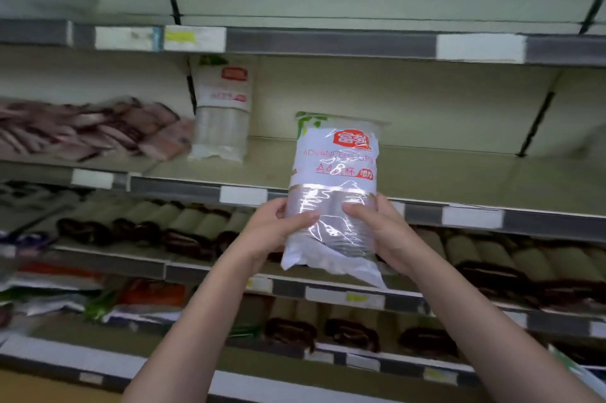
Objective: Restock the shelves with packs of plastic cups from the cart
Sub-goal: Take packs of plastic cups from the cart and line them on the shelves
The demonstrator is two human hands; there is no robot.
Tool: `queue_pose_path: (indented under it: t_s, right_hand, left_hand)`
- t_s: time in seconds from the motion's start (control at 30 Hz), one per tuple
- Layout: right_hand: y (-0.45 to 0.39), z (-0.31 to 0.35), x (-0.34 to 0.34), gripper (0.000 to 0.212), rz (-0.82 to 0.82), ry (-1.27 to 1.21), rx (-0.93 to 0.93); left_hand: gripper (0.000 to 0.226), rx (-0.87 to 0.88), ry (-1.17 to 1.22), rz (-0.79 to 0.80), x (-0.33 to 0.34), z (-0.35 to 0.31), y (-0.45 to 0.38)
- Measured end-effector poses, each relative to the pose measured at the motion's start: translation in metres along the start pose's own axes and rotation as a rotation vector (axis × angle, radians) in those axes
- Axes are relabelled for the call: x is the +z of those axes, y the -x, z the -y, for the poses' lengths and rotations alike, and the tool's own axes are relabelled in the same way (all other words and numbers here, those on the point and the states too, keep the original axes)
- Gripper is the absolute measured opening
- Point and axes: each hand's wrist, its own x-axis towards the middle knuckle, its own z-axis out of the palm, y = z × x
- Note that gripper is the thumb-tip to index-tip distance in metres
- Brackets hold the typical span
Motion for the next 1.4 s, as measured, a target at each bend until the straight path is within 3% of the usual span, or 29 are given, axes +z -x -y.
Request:
queue_pose_path:
  t_s: [0.13, 0.3, 0.4, 0.5, 0.63, 0.73, 0.83, 0.9, 1.0, 1.1, 1.17, 1.27, 1.4]
  right_hand:
    - [-0.039, -0.001, 0.07, 0.048, 0.033, 0.058, 0.006]
    - [-0.1, 0.009, 0.164, 0.024, 0.011, 0.255, -0.084]
    - [-0.133, 0.015, 0.206, 0.03, -0.033, 0.397, -0.092]
    - [-0.153, 0.017, 0.235, 0.037, -0.055, 0.362, -0.033]
    - [-0.176, 0.017, 0.251, 0.065, -0.115, 0.339, -0.064]
    - [-0.185, 0.012, 0.251, 0.073, -0.106, 0.418, -0.049]
    - [-0.186, 0.001, 0.249, 0.073, -0.085, 0.508, -0.016]
    - [-0.182, -0.001, 0.247, 0.07, -0.086, 0.521, -0.015]
    - [-0.17, 0.001, 0.242, 0.049, -0.064, 0.543, -0.016]
    - [-0.152, 0.006, 0.23, 0.043, -0.088, 0.513, -0.08]
    - [-0.137, 0.009, 0.218, 0.047, -0.124, 0.451, -0.106]
    - [-0.109, 0.006, 0.187, 0.048, -0.178, 0.334, -0.107]
    - [-0.06, -0.018, 0.105, 0.025, -0.278, 0.245, -0.11]
  left_hand:
    - [0.049, 0.001, -0.015, -0.034, -0.083, -0.006, -0.024]
    - [0.023, -0.002, 0.095, -0.082, -0.166, -0.02, -0.061]
    - [0.027, 0.025, 0.027, -0.212, -0.204, -0.027, -0.081]
    - [0.033, 0.012, 0.018, -0.364, -0.231, -0.028, -0.1]
    - [0.051, 0.037, 0.06, -0.419, -0.251, -0.021, -0.124]
    - [0.04, 0.008, 0.036, -0.402, -0.251, -0.016, -0.128]
    - [0.051, -0.047, -0.085, -0.397, -0.253, -0.005, -0.126]
    - [0.045, -0.062, -0.181, -0.419, -0.248, -0.004, -0.122]
    - [0.03, 0.069, -0.369, -0.523, -0.229, -0.011, -0.112]
    - [0.052, 0.234, -0.509, -0.632, -0.204, -0.016, -0.096]
    - [0.066, 0.308, -0.39, -0.675, -0.178, -0.017, -0.08]
    - [0.061, 0.344, -0.159, -0.689, -0.125, -0.016, -0.054]
    - [0.049, 0.322, -0.054, -0.528, -0.032, 0.004, -0.03]
